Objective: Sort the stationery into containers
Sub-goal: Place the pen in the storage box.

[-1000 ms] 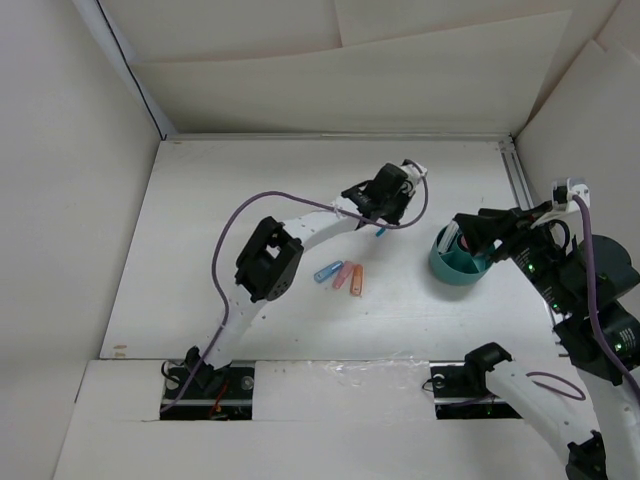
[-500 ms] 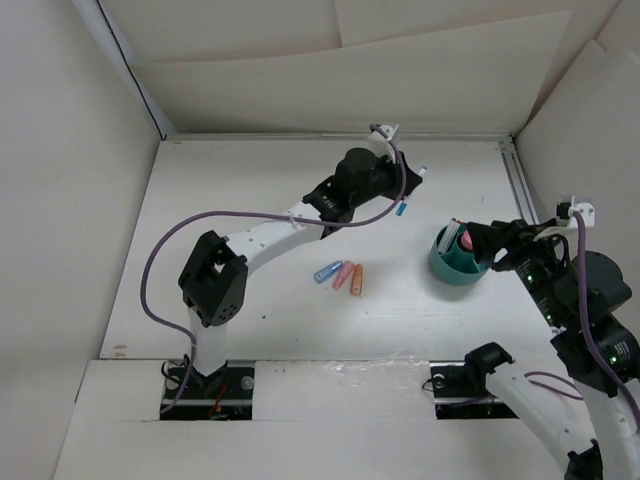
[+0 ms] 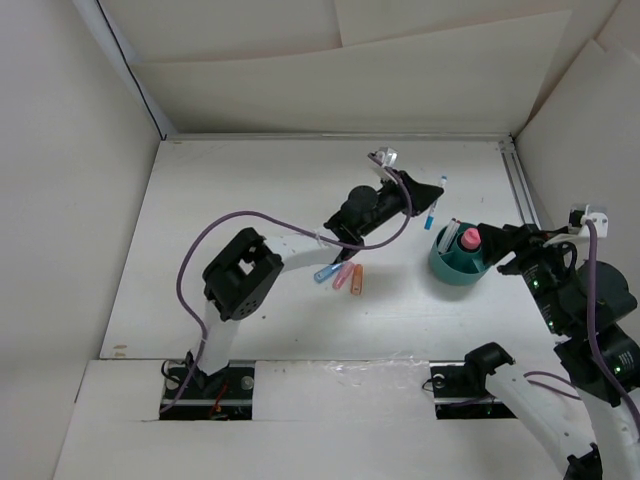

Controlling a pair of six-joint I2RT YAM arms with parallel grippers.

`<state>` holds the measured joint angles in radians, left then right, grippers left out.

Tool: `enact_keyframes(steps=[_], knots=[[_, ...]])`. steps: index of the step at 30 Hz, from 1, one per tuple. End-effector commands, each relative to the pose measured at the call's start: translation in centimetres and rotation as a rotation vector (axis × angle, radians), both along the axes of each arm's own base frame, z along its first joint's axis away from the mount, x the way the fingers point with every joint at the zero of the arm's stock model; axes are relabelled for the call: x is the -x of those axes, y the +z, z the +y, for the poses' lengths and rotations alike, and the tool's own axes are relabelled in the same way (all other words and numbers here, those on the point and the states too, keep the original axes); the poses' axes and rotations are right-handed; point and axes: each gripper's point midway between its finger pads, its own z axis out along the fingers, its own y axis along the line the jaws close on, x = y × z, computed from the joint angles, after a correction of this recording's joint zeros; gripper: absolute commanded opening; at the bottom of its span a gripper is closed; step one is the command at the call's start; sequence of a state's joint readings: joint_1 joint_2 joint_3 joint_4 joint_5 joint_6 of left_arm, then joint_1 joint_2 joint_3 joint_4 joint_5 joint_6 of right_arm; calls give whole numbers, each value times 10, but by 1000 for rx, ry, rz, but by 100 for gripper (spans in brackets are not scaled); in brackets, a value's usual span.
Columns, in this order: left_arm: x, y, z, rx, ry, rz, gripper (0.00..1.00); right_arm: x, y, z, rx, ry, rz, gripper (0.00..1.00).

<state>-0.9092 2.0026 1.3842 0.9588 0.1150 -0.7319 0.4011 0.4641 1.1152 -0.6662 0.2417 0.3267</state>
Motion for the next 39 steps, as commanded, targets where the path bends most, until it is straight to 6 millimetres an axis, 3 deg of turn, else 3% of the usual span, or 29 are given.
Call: enact_keyframes(steps=[1,2,5,7,8,14,39], knots=[[12,50,-17,181,-42,-94,0,1,5,-3,-19,-14,-21,61],[7,35,-24,165,-42,-81,0,0,2,-2,-15,-14,-13,61],[2,32,-33,173,-54,-92,0,0,2,-2,-15,-14,-13,61],[1,17,-39,170,-69,-79,0,0,2,-2,-15,-14,-13,61],[1,24,-42,187,-81,-85,0,-2,-2,-1,-11,-14,-4,61],[-5,11,-50,184,-81,-83,0,-9,-20,2,9,-14,41,61],[-20,-42,-84,133,-94,-68,0,-14,-14,12,0,27,25,61]])
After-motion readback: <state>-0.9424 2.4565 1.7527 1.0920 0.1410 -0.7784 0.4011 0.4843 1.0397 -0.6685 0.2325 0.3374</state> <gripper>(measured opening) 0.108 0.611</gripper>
